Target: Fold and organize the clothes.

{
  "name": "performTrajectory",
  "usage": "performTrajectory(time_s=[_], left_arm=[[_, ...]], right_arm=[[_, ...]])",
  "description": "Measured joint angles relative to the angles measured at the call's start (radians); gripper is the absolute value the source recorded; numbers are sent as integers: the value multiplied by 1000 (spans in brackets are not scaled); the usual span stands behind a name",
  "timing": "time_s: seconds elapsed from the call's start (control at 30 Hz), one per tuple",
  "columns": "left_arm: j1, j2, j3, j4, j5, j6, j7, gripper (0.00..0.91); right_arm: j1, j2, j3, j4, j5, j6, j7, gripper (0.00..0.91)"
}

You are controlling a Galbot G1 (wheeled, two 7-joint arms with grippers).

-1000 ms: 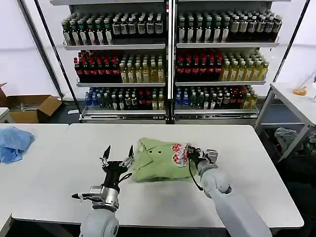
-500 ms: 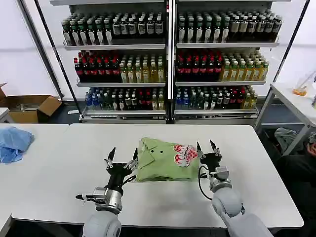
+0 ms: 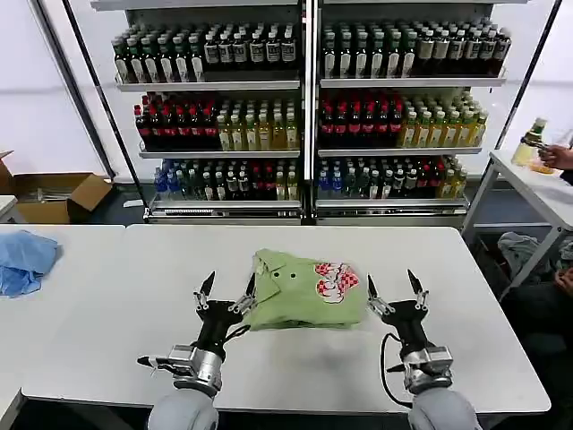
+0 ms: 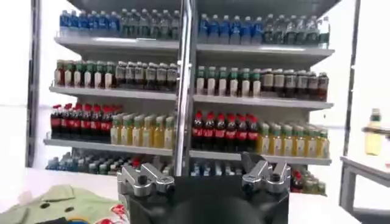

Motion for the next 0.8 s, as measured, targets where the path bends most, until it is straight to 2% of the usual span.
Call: performTrajectory(time_s=[0.3, 0.8], left_arm=[[18, 9, 3, -22, -10, 8, 9, 907], [49, 24, 1, -52, -19, 5, 20, 907]], right_arm=[[-114, 1, 68, 100, -15, -6, 0, 907], [-181, 4, 124, 190, -1, -35, -6, 907]])
